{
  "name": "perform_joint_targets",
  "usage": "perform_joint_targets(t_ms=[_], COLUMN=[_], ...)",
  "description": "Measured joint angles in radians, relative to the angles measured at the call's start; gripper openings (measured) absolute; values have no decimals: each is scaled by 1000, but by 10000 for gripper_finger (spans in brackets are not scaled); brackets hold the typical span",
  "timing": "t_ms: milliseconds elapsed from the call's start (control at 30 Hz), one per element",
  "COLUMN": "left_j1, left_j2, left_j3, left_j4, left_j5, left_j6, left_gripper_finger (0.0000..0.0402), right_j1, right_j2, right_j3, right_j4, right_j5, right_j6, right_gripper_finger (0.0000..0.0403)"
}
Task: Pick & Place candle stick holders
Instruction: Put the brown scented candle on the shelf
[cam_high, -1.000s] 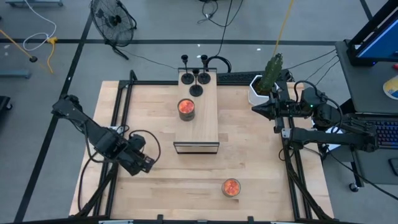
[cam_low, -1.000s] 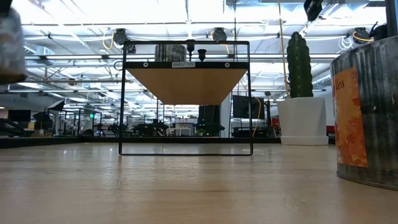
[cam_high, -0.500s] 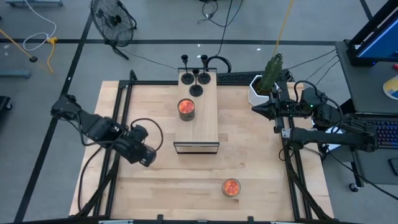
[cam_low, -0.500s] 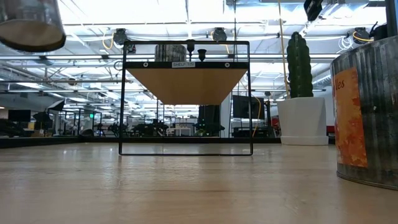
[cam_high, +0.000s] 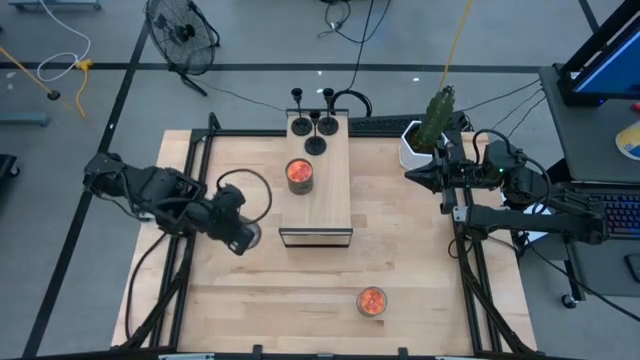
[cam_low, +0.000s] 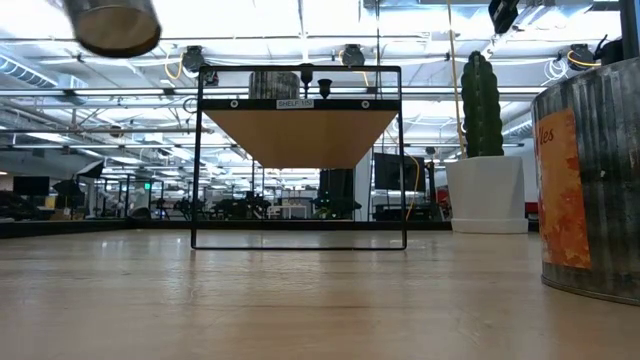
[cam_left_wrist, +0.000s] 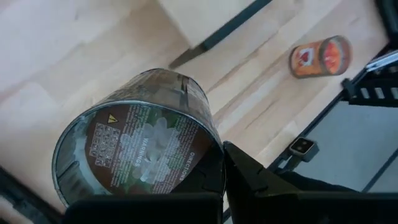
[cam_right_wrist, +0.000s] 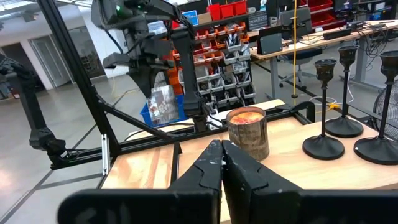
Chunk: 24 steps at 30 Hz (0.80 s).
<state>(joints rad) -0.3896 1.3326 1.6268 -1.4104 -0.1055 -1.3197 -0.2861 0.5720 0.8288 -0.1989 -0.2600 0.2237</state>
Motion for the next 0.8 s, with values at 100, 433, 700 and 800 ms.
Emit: perform_joint_targets(t_ms=[100,433,700,800], left_j1=[39,146,232,265], left_j2=[34,175,283,324], left_j3=[55,249,385,424], left_j4=[-11,-80,-81,-82], left_j5=[1,27,27,26], left_j6=[74,274,429,479], left_gripper_finger=[0,0,0,0], right_j1=[0,0,0,0], right_j2=[0,0,1,0], right_j3=[0,0,0,0], right_j4=[0,0,-1,-3], right_j5=[0,0,-3,-4], right_j6=[0,0,-7,-7], right_gripper_finger=[0,0,0,0])
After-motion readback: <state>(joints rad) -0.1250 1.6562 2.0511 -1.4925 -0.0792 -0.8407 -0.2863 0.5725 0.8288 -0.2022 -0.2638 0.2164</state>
